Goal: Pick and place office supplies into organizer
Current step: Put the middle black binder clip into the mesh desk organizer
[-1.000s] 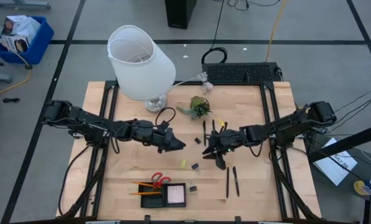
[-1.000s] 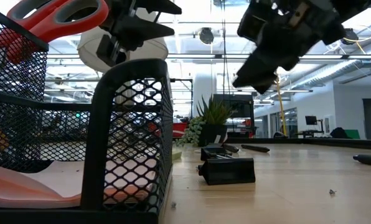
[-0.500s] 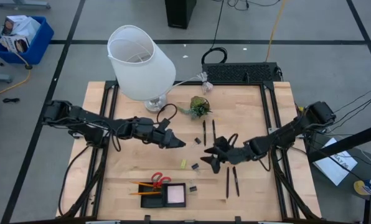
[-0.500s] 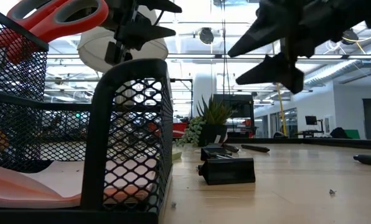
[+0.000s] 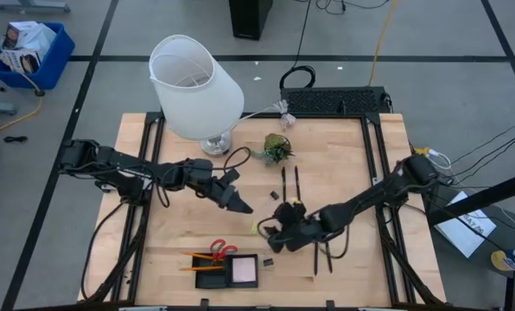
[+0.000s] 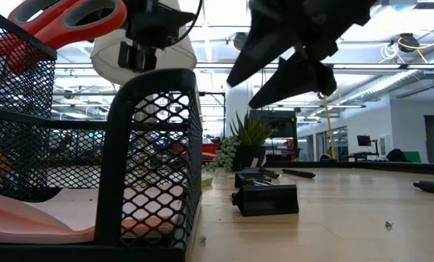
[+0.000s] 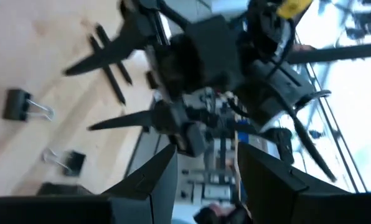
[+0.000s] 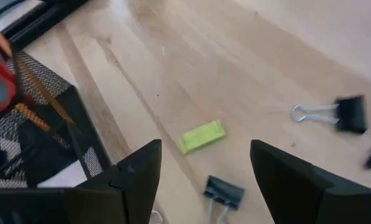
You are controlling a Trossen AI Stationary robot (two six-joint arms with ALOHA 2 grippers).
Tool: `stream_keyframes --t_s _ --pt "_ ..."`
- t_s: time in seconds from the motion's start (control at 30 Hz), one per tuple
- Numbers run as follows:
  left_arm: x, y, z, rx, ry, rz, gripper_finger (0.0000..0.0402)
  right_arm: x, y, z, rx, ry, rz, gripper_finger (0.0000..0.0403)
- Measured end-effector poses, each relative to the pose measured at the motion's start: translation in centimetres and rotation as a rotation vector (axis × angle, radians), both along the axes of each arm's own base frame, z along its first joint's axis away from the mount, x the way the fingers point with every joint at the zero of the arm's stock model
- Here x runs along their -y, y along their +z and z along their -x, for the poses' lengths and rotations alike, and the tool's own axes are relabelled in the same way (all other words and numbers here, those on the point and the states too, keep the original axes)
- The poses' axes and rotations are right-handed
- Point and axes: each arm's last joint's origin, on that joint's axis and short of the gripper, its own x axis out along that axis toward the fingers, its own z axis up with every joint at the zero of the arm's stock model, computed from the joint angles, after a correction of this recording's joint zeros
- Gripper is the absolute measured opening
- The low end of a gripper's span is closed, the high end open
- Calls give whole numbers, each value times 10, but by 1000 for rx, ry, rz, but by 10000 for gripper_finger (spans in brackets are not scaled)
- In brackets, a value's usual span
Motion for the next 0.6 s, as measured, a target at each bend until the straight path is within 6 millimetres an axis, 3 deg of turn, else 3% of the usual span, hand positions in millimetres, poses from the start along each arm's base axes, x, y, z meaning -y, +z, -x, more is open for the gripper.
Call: stream_keyframes --t_s 0.2,0.4,0.6 --pt "3 4 4 20 -122 5 170 -8 -19 -15 -28 -79 -59 240" --pt "1 20 16 69 -233 27 170 -14 -34 -9 -107 -127 -98 240" --pt "-12 36 26 134 -211 9 170 -15 -37 -7 -151 -97 -92 240"
